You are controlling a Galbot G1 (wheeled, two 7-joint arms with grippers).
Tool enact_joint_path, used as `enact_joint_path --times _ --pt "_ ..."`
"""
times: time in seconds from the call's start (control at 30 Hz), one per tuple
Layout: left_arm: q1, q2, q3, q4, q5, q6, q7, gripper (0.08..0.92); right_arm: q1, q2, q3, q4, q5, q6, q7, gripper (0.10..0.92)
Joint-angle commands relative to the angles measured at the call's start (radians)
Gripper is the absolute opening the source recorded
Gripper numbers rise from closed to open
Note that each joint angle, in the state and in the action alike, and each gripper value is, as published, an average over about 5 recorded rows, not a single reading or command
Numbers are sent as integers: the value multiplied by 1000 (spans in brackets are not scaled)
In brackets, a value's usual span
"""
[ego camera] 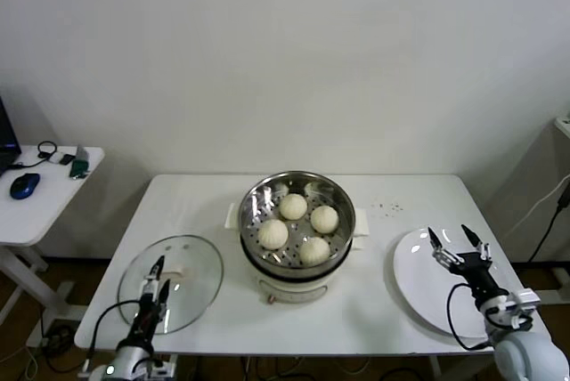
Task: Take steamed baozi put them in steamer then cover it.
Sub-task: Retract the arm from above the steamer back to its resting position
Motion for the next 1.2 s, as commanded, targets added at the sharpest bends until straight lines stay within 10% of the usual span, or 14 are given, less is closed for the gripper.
enact_joint_path --times 0.03,1.2 --pt "-107 8 5 181 32 -26 -21 823 -24 23 17 1 -43 5 -4 823" --pt "-238 17 19 304 -55 -21 -119 823 -37 90 25 -9 -144 54 -36 823"
